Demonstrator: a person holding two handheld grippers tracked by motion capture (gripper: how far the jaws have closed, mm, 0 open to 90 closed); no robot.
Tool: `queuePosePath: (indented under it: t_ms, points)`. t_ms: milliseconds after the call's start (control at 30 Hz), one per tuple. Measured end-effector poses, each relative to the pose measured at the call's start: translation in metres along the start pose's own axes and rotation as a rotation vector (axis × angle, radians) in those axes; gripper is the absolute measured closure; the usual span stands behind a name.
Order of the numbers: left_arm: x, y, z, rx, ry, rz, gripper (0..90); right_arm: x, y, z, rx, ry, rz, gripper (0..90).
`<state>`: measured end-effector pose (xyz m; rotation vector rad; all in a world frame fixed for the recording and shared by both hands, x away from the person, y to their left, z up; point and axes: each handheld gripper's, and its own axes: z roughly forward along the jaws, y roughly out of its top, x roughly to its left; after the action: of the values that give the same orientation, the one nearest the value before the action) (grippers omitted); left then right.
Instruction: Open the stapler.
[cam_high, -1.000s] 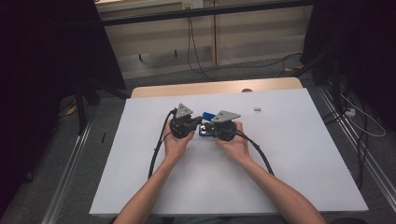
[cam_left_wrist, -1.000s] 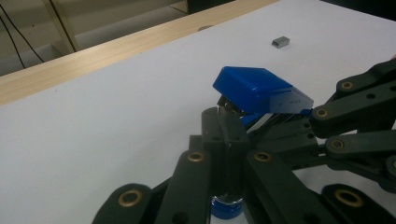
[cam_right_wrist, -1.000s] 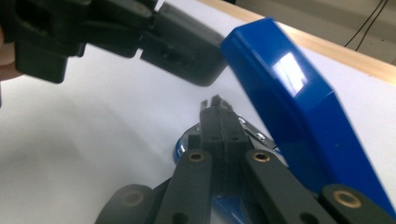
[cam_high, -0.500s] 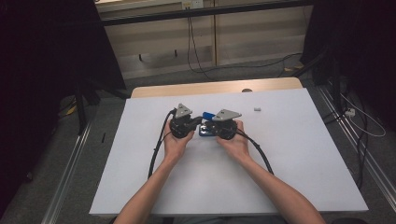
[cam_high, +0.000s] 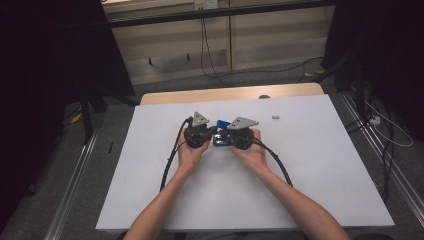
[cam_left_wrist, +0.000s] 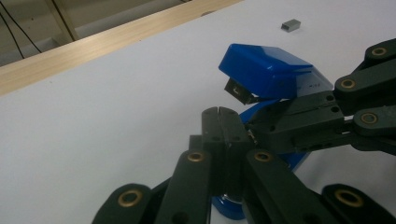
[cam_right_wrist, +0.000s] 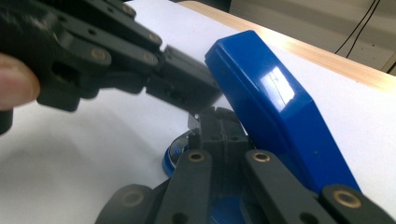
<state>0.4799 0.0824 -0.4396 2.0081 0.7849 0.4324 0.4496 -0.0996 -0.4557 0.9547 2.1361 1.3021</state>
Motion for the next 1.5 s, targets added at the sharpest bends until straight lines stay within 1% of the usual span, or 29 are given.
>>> queuePosePath:
  t_ms: [67, 133, 200, 300, 333, 367, 400, 433, 500, 633, 667, 733, 767, 800, 833, 867, 1033, 1100, 1233, 1367, 1500]
  points:
    - [0.0014, -0.0007, 0.0001, -0.002, -0.009, 0.0, 90.0, 0.0004, -0.0003, 0.0009, 0.002, 0.001, 0.001, 90.0]
    - [0.0008, -0.0006, 0.0001, -0.001, -0.004, 0.016, 90.0, 0.0006, -0.0003, 0.0014, 0.002, 0.001, 0.002, 90.0]
    - [0.0008, -0.0007, 0.0006, -0.001, -0.005, 0.021, 90.0, 0.0005, -0.0002, 0.0014, 0.001, 0.001, 0.004, 90.0]
    - [0.001, -0.0024, 0.0025, 0.004, -0.012, 0.019, 90.0, 0.0005, 0.0002, 0.0014, 0.002, 0.0, 0.003, 90.0]
    - [0.0003, -0.0035, 0.0046, 0.013, -0.017, 0.027, 90.0, 0.0006, 0.0, 0.0014, 0.001, 0.0, 0.007, 90.0]
    - [0.0003, -0.0035, 0.0046, 0.013, -0.017, 0.027, 90.0, 0.0006, 0.0, 0.0014, 0.001, 0.0, 0.007, 90.0]
    - [-0.0005, -0.0037, 0.0054, 0.02, -0.01, 0.04, 90.0, 0.0007, 0.0, 0.0015, 0.0, -0.001, 0.008, 90.0]
    - [-0.002, -0.004, 0.0064, 0.024, -0.003, 0.039, 90.0, 0.0008, 0.0, 0.0016, 0.0, -0.001, 0.007, 90.0]
    - [-0.0024, -0.0038, 0.0071, 0.028, -0.007, 0.047, 90.0, 0.0003, 0.0005, 0.0008, -0.008, -0.005, 0.015, 90.0]
    - [-0.0026, -0.0047, 0.0077, 0.03, -0.01, 0.044, 90.0, 0.0, 0.0007, 0.0001, -0.016, -0.009, 0.018, 90.0]
    - [-0.002, -0.0052, 0.0077, 0.037, -0.009, 0.05, 90.0, 0.0003, 0.0005, 0.0003, -0.014, -0.008, 0.02, 90.0]
    - [-0.002, -0.006, 0.008, 0.03, -0.009, 0.037, 90.0, 0.001, 0.0003, 0.0008, -0.017, -0.015, 0.021, 90.0]
    - [-0.0031, -0.0055, 0.0079, 0.038, -0.004, 0.045, 90.0, 0.0011, 0.0003, 0.0009, -0.018, -0.016, 0.023, 90.0]
    - [-0.0031, -0.0055, 0.0079, 0.038, -0.004, 0.045, 90.0, 0.0012, 0.0002, 0.0011, -0.019, -0.016, 0.024, 90.0]
    - [-0.0031, -0.0055, 0.0079, 0.036, 0.001, 0.049, 90.0, 0.0012, 0.0002, 0.0011, -0.019, -0.016, 0.024, 90.0]
    - [-0.0031, -0.0061, 0.0081, 0.03, -0.002, 0.041, 90.0, 0.0015, 0.0002, 0.001, -0.021, -0.02, 0.025, 90.0]
    - [-0.0027, -0.0067, 0.0082, 0.023, -0.006, 0.039, 90.0, 0.002, 0.0019, -0.0004, -0.032, -0.039, 0.028, 90.0]
    - [-0.0019, -0.0069, 0.0079, 0.023, -0.007, 0.044, 90.0, 0.0019, 0.0022, -0.0007, -0.031, -0.039, 0.028, 90.0]
    - [-0.0027, -0.0071, 0.0082, 0.02, -0.005, 0.037, 90.0, 0.001, 0.0032, -0.0025, -0.035, -0.046, 0.027, 90.0]
    - [-0.0024, -0.0072, 0.0081, 0.021, -0.006, 0.04, 90.0, 0.0001, 0.0043, -0.0045, -0.036, -0.05, 0.022, 90.0]
    - [-0.0027, -0.0073, 0.0081, 0.02, -0.004, 0.038, 90.0, -0.0008, 0.0053, -0.006, -0.039, -0.053, 0.041, 90.0]
